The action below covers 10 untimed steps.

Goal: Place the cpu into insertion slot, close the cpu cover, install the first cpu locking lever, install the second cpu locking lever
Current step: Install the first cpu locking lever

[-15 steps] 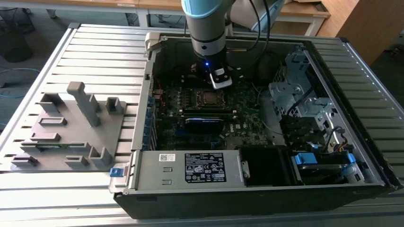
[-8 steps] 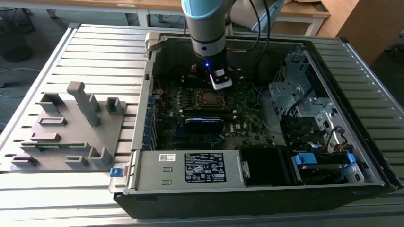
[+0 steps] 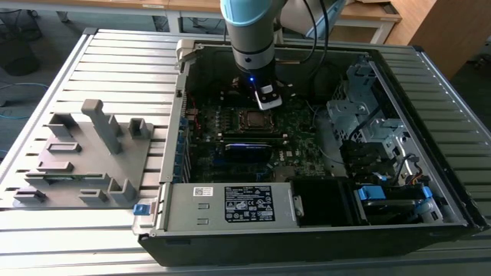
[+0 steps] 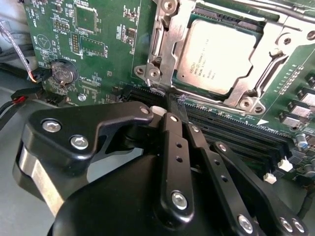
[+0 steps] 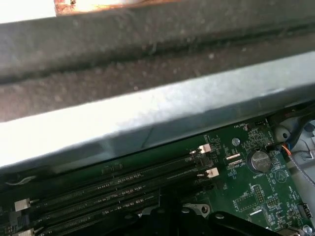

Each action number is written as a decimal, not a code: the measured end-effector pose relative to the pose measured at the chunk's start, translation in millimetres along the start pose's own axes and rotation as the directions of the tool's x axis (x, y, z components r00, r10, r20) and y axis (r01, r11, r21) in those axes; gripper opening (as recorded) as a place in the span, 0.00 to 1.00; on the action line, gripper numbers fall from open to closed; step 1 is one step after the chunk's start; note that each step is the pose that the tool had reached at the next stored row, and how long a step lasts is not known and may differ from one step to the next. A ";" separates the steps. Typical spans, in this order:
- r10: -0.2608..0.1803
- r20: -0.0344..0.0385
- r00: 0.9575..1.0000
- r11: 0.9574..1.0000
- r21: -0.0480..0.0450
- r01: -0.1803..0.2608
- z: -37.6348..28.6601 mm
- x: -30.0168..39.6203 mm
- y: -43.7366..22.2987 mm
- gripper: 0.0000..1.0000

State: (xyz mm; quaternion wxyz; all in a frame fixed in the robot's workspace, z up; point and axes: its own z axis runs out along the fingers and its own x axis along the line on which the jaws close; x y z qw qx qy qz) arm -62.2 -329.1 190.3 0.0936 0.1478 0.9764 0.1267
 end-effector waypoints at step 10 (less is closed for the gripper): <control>0.000 0.000 1.000 1.000 0.001 0.000 -9.1 -1.4 2.5 0.10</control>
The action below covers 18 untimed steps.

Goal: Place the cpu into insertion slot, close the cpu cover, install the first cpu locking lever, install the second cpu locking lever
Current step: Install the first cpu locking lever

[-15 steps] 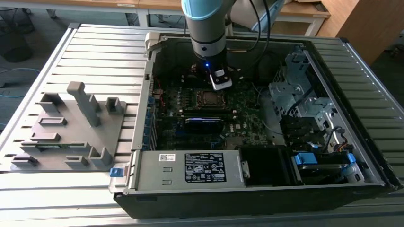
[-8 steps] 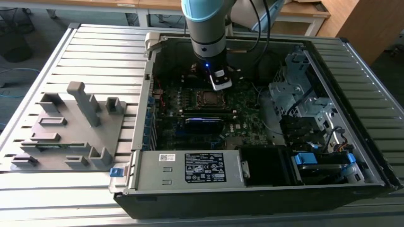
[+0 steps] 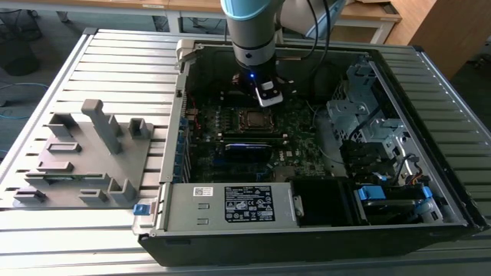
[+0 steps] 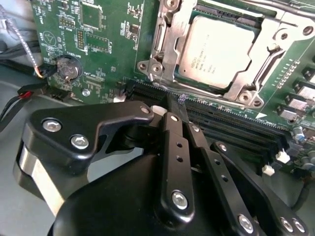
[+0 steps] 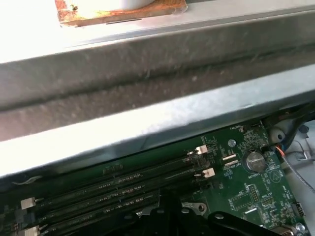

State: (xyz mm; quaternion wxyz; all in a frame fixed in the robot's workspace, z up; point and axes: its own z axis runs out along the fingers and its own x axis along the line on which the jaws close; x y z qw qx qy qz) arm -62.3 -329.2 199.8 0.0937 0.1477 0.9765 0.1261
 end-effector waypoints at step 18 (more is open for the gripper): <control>-0.015 -0.009 1.000 0.994 0.105 0.016 -3.1 -0.9 1.0 0.10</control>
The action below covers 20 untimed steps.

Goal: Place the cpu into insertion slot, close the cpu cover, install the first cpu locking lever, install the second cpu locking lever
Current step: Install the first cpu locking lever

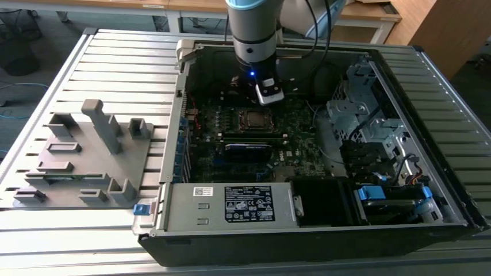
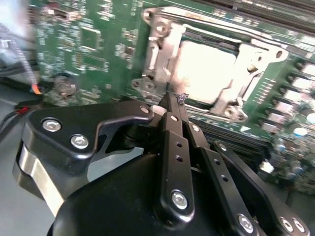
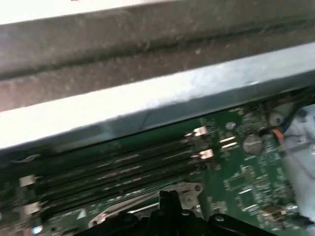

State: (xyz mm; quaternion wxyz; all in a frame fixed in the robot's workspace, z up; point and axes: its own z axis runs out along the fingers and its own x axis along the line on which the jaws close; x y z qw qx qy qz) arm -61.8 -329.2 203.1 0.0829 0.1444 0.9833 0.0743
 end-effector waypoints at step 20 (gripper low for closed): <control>0.012 -0.087 0.996 0.999 0.031 -0.009 -9.0 -4.4 2.6 0.10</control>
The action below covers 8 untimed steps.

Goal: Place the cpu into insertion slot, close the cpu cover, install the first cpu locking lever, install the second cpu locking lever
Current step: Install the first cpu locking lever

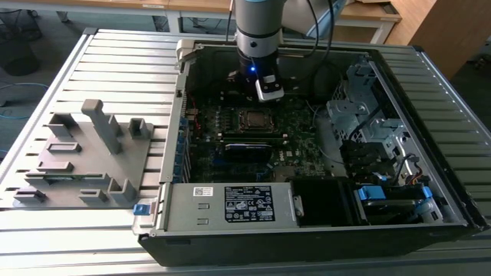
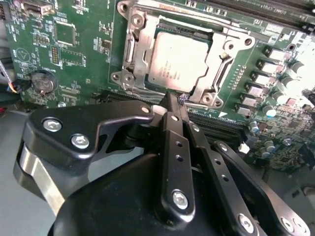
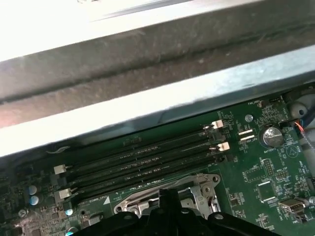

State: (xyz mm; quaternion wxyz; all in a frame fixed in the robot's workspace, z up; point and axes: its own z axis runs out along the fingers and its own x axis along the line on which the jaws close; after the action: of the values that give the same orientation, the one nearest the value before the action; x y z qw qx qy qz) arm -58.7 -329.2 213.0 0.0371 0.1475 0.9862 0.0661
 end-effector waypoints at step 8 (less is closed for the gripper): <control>-0.035 -0.010 0.999 0.999 0.007 0.035 1.6 -5.9 1.6 0.10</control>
State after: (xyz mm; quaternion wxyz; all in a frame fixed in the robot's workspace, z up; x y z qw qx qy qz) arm -52.5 -329.3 212.0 0.0330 0.1298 0.9890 0.0626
